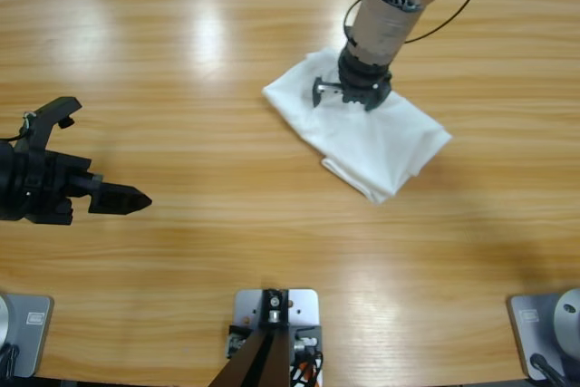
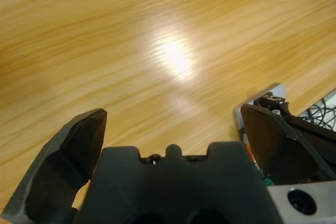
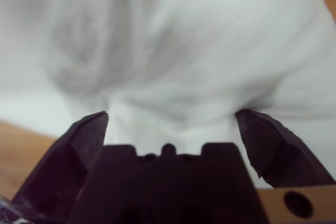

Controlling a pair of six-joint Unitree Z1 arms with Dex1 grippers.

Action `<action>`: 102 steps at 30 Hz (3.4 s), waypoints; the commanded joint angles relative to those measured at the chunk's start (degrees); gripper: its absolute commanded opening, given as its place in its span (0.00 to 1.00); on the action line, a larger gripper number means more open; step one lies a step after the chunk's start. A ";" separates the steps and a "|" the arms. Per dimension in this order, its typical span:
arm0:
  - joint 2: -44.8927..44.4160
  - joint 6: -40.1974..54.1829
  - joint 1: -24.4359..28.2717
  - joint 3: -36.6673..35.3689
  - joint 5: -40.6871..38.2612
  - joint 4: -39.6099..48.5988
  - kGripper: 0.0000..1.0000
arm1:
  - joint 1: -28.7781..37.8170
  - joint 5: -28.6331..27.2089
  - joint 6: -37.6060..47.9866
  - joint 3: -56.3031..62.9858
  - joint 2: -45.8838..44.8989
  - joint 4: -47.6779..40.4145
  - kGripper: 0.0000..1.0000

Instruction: Fold clothes

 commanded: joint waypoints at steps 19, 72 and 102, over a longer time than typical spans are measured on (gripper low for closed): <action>-5.39 -1.84 -0.59 4.10 -0.14 -1.12 1.00 | 0.39 -0.29 46.77 9.72 -6.30 -2.94 1.00; -9.72 -1.67 0.12 8.27 1.53 -1.12 0.99 | 14.47 -0.66 6.87 -9.51 1.63 1.12 0.94; 29.96 -5.88 1.22 -15.09 -2.16 -5.41 0.00 | 0.41 18.55 -2.45 22.31 -7.09 -31.65 0.00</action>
